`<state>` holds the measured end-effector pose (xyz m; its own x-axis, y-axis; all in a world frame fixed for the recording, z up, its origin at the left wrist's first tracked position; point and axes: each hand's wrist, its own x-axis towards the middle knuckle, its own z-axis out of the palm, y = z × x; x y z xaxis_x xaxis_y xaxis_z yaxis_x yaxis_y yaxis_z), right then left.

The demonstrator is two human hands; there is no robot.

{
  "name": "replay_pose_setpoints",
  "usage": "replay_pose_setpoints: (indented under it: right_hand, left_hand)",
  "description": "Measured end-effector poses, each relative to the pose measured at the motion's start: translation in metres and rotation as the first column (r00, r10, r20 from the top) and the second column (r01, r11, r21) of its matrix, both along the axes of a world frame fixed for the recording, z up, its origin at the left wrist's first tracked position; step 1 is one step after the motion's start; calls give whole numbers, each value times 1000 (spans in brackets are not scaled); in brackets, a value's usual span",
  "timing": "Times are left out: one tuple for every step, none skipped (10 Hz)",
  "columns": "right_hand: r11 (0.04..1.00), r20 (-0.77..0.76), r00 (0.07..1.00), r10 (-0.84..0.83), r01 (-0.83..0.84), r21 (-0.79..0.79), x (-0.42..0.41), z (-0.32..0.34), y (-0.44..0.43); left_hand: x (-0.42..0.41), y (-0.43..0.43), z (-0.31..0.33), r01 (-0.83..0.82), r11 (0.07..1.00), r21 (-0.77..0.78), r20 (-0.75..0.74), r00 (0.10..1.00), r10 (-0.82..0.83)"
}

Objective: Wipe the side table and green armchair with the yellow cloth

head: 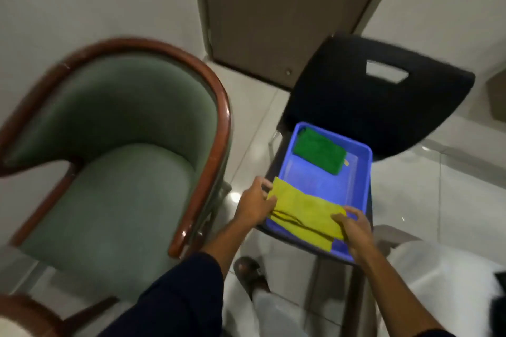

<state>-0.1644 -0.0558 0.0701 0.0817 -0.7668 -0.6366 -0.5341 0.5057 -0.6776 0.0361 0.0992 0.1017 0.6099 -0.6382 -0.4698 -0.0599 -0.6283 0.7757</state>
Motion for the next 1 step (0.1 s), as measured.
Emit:
replay_pose_setpoints:
  right_hand:
    - [991, -213, 972, 102, -117, -58, -13, -26, -23]
  left_hand:
    - [-21, -26, -30, 125, 989, 73, 60, 990, -130]
